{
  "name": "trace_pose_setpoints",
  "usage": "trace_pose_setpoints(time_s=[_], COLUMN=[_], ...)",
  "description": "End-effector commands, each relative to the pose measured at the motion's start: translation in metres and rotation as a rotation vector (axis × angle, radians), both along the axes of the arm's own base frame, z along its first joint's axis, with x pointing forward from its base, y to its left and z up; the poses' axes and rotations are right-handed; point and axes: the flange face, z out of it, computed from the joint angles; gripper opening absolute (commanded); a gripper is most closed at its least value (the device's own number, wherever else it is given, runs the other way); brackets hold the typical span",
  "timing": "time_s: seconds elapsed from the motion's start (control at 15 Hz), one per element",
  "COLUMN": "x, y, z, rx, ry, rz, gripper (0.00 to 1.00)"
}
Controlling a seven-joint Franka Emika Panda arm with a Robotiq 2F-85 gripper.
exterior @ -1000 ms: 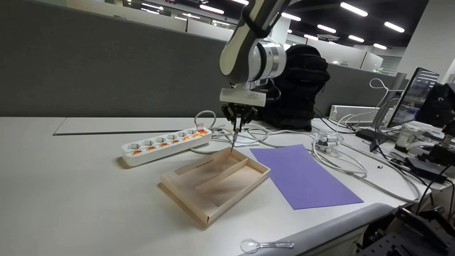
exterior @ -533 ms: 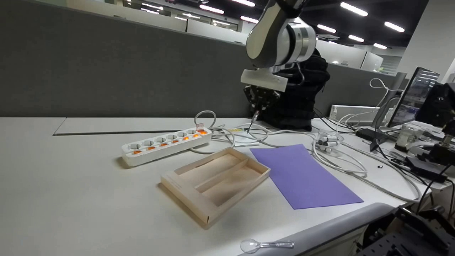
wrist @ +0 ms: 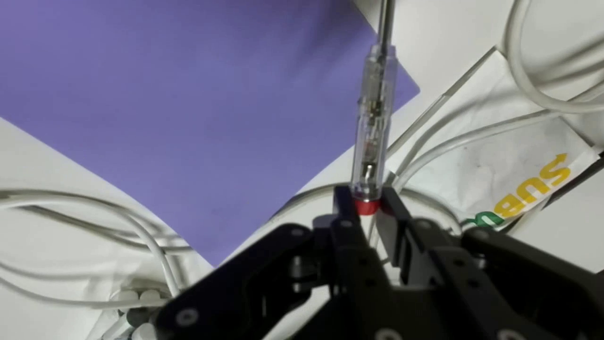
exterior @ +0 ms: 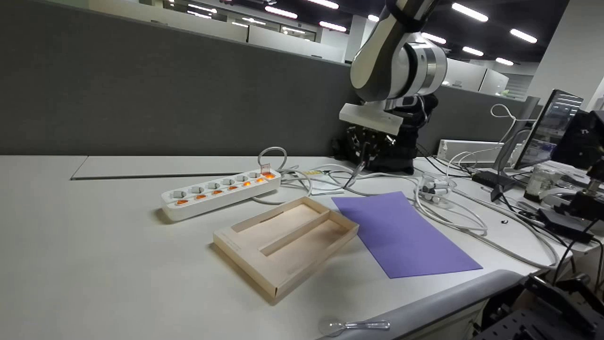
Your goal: Put the pen on the blue mat
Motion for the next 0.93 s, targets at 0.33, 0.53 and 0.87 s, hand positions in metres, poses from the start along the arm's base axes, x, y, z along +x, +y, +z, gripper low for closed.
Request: trace_pose_setpoints(time_s=[0.33,0.53,0.87], x=[-0.027,-0.021,-0.02], y=[-0.013,-0.014,-0.007], z=[-0.012,-0.02,-0.023], rx=[0.141,0.125,0.121], ry=[0.01,0.013,0.023], rz=[-0.163,-0.148,-0.138], gripper=[0.04,0.18,0.04])
